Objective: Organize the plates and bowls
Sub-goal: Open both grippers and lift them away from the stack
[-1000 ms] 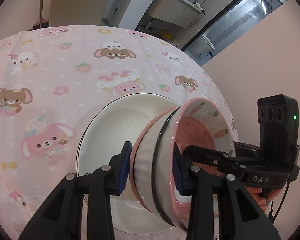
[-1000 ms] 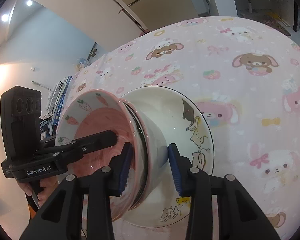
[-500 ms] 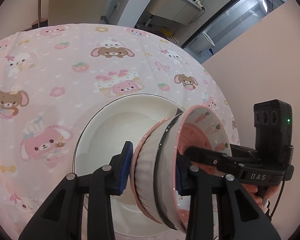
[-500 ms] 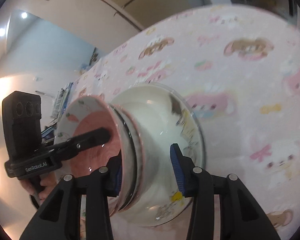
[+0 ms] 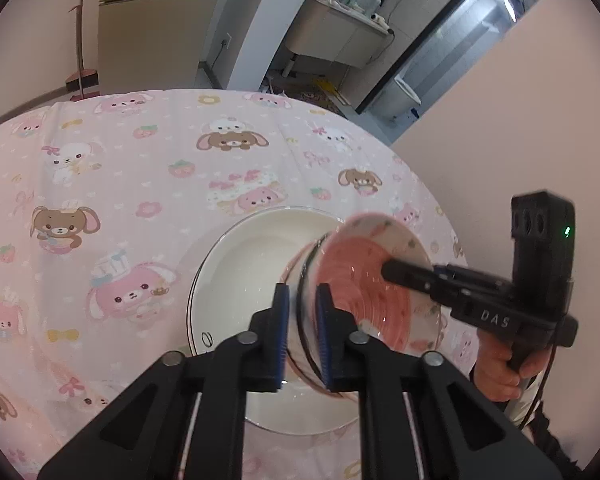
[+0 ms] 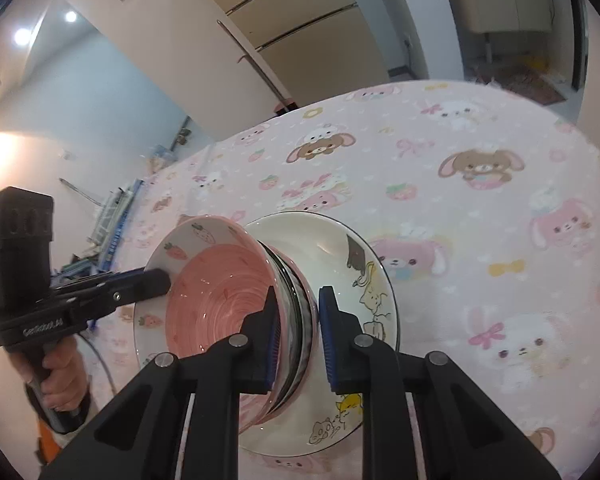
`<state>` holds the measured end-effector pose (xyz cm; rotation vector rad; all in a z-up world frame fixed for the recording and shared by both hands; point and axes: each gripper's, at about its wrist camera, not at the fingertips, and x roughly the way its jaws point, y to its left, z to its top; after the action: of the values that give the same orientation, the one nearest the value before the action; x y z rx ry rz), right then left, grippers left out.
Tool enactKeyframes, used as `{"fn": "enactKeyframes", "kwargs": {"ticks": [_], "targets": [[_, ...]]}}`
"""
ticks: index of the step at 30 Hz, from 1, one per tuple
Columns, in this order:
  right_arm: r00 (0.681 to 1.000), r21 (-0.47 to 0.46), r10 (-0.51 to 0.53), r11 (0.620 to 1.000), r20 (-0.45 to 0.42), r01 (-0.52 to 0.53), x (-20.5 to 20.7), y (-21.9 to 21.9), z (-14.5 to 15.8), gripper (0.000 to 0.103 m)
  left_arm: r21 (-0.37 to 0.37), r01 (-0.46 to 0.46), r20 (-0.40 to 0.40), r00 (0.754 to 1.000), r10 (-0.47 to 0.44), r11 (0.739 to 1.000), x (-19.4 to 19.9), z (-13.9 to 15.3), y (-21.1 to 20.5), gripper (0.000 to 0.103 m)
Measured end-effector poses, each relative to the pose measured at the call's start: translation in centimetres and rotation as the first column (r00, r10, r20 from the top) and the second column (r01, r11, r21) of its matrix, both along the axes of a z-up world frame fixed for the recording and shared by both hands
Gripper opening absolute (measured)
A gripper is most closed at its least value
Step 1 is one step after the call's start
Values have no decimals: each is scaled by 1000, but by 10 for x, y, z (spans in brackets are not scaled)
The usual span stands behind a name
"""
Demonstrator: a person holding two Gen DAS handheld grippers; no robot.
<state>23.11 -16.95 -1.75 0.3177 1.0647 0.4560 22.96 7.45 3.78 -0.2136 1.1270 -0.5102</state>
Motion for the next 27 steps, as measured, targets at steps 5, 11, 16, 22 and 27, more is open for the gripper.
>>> {"fn": "enactKeyframes", "kwargs": {"ticks": [5,11,16,22,27], "targets": [[999,-46,-7,999,-33,5,4,6,7,20,16,-11,10,1000,10,1000,-1,-7,-2,9],[1000,-82,3,997,-22,-5,4,9,11,21,0,0,4,1000,0,1000,-1,-15,1,9],[993,-164,20,986,117,-1,-13,13,30,21,71,13,146,989,-23,997,-21,-4,-3,12],[987,-142,20,990,159,3,-28,10,59,22,12,-123,336,935,112,992,-51,39,19,73],[965,-196,29,980,261,23,-63,9,86,23,76,-169,448,886,118,983,-83,66,19,73]]}}
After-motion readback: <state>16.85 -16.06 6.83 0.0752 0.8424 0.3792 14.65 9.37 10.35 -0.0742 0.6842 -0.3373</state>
